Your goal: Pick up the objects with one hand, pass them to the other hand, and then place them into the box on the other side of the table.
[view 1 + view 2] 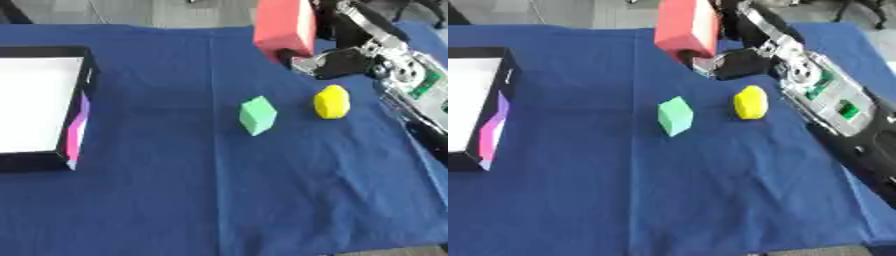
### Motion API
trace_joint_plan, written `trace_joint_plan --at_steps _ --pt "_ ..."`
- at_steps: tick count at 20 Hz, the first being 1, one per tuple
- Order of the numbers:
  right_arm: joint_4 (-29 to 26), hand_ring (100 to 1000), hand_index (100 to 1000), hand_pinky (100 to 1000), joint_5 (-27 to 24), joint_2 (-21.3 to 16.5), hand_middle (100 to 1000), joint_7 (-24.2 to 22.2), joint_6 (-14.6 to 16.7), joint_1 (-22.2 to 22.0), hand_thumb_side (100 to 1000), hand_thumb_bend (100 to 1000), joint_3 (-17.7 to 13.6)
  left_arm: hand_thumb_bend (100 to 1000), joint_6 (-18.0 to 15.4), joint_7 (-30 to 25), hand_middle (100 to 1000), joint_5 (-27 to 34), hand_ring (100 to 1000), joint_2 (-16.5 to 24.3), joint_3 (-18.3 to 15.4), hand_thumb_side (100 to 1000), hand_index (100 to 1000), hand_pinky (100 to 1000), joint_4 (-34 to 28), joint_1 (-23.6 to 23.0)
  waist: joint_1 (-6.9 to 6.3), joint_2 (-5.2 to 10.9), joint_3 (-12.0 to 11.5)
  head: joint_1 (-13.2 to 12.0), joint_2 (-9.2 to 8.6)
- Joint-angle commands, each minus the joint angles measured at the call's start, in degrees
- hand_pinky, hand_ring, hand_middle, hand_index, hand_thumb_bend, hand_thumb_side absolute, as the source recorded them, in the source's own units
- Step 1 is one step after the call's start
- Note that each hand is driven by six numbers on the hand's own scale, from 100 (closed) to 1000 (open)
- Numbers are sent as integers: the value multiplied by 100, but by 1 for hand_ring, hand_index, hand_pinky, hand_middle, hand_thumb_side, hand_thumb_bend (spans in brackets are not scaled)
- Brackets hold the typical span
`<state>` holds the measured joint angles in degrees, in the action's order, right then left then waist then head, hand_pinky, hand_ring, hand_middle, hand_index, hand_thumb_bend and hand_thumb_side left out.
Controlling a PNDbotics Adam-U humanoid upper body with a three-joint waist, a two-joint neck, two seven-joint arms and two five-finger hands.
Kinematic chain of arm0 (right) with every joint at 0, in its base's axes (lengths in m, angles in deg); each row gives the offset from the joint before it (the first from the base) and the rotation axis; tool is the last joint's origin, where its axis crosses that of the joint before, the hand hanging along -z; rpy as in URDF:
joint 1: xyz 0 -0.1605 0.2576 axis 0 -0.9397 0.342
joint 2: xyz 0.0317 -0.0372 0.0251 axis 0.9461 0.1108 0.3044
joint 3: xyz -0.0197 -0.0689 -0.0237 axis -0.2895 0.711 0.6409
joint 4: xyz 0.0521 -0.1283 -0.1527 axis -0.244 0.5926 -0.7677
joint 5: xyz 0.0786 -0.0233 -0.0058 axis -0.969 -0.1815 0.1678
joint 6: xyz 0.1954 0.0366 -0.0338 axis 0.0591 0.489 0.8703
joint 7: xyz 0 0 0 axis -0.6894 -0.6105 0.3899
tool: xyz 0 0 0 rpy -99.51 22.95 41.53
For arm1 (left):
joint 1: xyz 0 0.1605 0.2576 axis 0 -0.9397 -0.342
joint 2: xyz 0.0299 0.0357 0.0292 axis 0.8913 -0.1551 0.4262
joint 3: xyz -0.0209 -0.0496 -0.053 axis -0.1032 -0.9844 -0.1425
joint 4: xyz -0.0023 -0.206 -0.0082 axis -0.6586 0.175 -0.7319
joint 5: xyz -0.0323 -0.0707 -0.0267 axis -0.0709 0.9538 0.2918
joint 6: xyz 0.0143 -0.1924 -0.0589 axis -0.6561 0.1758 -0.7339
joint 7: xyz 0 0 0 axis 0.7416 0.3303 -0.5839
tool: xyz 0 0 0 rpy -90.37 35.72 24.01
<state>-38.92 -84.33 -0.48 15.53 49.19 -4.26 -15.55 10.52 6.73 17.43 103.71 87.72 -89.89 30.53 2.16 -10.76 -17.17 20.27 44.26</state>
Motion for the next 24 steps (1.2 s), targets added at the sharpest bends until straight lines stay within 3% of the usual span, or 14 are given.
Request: trace_joint_plan --at_steps 1,6,13,24 --pt "-68 642 649 653 -59 -38 571 133 -12 114 100 100 60 100 70 -395 925 -337 1000 -35 213 448 755 1000 58 265 -103 242 -30 12 -14" --pt "-68 641 650 653 1 48 572 138 -22 212 100 100 267 100 42 -1101 936 -983 1000 -210 579 362 781 1000 230 523 -141 249 -116 44 -14" --pt "-68 637 649 650 109 169 571 115 -107 308 100 100 425 100 -94 -1467 938 -1659 1000 -518 994 275 818 1000 288 816 -167 253 -209 141 -14" --pt "-68 635 647 651 432 341 569 -10 63 447 100 100 623 100 -117 -2066 940 -2724 1000 -1070 1588 296 854 1000 496 1093 -176 210 -250 153 -14"
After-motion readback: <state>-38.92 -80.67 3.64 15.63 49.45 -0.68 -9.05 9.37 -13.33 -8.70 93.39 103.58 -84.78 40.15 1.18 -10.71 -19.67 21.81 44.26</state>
